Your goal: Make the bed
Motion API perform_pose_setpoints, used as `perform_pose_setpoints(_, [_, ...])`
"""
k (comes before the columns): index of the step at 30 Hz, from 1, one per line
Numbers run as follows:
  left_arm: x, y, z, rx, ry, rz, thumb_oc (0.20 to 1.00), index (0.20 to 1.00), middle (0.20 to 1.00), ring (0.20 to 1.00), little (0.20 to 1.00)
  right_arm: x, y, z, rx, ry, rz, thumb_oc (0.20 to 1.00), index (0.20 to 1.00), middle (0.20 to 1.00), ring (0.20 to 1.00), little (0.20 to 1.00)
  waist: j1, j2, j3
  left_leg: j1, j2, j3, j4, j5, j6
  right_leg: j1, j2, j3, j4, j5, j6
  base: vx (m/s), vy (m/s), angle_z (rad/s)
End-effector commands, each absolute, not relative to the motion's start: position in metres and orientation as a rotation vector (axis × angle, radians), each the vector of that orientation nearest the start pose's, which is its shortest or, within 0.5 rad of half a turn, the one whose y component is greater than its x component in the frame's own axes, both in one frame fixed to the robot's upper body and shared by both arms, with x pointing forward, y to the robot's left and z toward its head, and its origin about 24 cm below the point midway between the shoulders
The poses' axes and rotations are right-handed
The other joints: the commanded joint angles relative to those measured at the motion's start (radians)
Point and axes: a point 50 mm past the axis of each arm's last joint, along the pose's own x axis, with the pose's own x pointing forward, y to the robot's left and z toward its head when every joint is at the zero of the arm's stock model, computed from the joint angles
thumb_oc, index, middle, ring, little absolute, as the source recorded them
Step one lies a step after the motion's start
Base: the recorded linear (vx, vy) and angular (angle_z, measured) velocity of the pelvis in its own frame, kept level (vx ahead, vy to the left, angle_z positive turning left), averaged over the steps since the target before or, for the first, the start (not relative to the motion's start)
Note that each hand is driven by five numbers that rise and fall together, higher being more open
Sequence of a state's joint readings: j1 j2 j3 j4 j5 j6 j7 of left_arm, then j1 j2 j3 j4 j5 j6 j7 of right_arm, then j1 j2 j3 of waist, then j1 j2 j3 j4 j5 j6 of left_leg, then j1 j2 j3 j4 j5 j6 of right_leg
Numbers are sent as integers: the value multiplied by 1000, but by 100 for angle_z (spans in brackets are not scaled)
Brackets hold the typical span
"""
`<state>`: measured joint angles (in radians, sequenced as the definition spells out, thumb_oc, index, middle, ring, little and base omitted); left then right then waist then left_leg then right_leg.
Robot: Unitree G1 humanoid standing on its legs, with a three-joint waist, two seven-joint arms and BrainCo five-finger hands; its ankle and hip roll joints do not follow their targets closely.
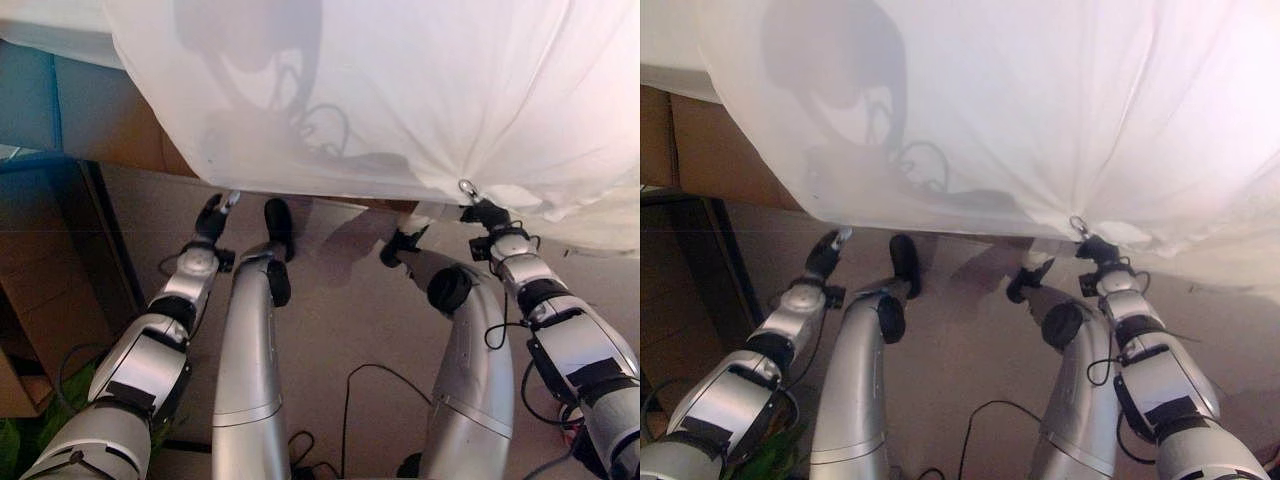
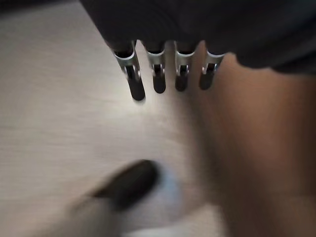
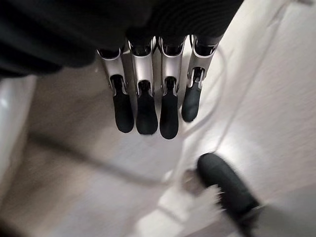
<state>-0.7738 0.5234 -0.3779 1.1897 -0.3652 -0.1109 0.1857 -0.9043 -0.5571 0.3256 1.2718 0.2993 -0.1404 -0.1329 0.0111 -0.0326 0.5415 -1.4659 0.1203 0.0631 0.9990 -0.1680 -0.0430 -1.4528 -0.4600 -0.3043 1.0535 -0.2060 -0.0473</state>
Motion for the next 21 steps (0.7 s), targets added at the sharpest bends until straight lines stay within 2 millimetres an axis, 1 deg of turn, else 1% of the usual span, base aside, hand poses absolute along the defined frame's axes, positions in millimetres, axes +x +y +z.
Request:
perform_pose_setpoints(1, [306,318,4,418,517,392,1000,1000,1000,1000,1000,276,-376,15,-494,702,-563,1000,1000,1000,1000,1000,-8,24,-21,-15,-36,36,69,-66,29,-85,16,49,-12,43,114,19,-2,-4])
perform_pose_setpoints(2, [302,321,2,430,535,387,1000,1000,1000,1000,1000,272,-378,13,-497,719,-563,1000,1000,1000,1000,1000,-8,25,-21,-18,-36,36,75,-69,32,-89,16,50,-6,42,113,0,0,0])
perform_pose_setpoints(3, [295,328,-2,453,569,387,1000,1000,1000,1000,1000,263,-388,13,-472,743,-594,1000,1000,1000,1000,1000,-9,26,-21,-24,-34,35,93,-74,34,-100,15,57,9,38,110,16,13,5])
perform_pose_setpoints(4, [295,328,-2,453,569,387,1000,1000,1000,1000,1000,263,-388,13,-472,743,-594,1000,1000,1000,1000,1000,-8,26,-21,-26,-34,36,95,-75,34,-102,16,58,10,37,110,15,11,5])
perform_pose_setpoints(8, [296,329,0,462,563,370,1000,1000,1000,1000,1000,248,-408,21,-500,776,-650,1000,1000,1000,1000,1000,-7,34,-21,-32,-32,36,117,-81,39,-115,5,71,33,33,109,11,3,-4])
perform_pose_setpoints(9, [296,328,0,462,563,370,1000,1000,1000,1000,1000,248,-409,21,-500,776,-650,1000,1000,1000,1000,1000,-7,34,-21,-32,-32,36,118,-82,39,-115,5,71,33,33,109,5,-11,-3])
perform_pose_setpoints(10, [295,334,2,461,563,377,1000,1000,1000,1000,1000,245,-415,26,-504,770,-669,1000,1000,1000,1000,1000,-6,38,-21,-27,-31,44,112,-82,38,-110,3,67,31,34,110,-3,-5,-4])
perform_pose_setpoints(11, [294,334,1,458,567,378,1000,1000,1000,1000,1000,241,-418,25,-502,781,-683,1000,1000,1000,1000,1000,-6,40,-21,-22,-32,45,110,-83,38,-105,2,65,26,35,111,0,0,0])
perform_pose_setpoints(14, [291,337,1,460,576,385,1000,1000,1000,1000,1000,238,-421,26,-514,790,-689,1000,1000,1000,1000,1000,-4,45,-21,-5,-29,45,95,-79,36,-84,2,54,7,40,113,-19,-14,0])
perform_pose_setpoints(16, [285,343,-2,488,600,389,1000,1000,1000,1000,1000,229,-425,23,-537,827,-695,1000,1000,1000,1000,1000,-3,45,-21,66,-32,59,7,-58,25,-1,12,15,-84,62,122,-93,-55,-2])
perform_pose_setpoints(17, [285,343,-2,488,602,389,1000,1000,1000,1000,1000,229,-425,22,-538,829,-695,1000,1000,1000,1000,1000,-3,46,-21,70,-32,58,2,-56,25,5,13,12,-90,64,122,-96,-55,-2])
perform_pose_setpoints(19, [283,347,-1,497,601,395,1000,1000,1000,1000,1000,218,-428,16,-571,882,-679,1000,1000,1000,1000,1000,-4,47,-21,119,-35,64,-59,-35,16,57,22,-9,-143,80,130,-79,-50,2])
perform_pose_setpoints(20, [282,351,2,492,591,407,1000,1000,1000,1000,1000,209,-432,12,-583,920,-680,1000,1000,1000,1000,1000,-4,46,-21,136,-39,64,-80,-25,10,81,25,-16,-161,83,132,-56,-38,8])
perform_pose_setpoints(21, [281,351,2,493,593,407,1000,1000,1000,1000,1000,208,-432,12,-584,922,-679,1000,1000,1000,1000,1000,-4,46,-21,140,-40,63,-85,-23,10,86,26,-19,-165,85,133,-46,-52,11])
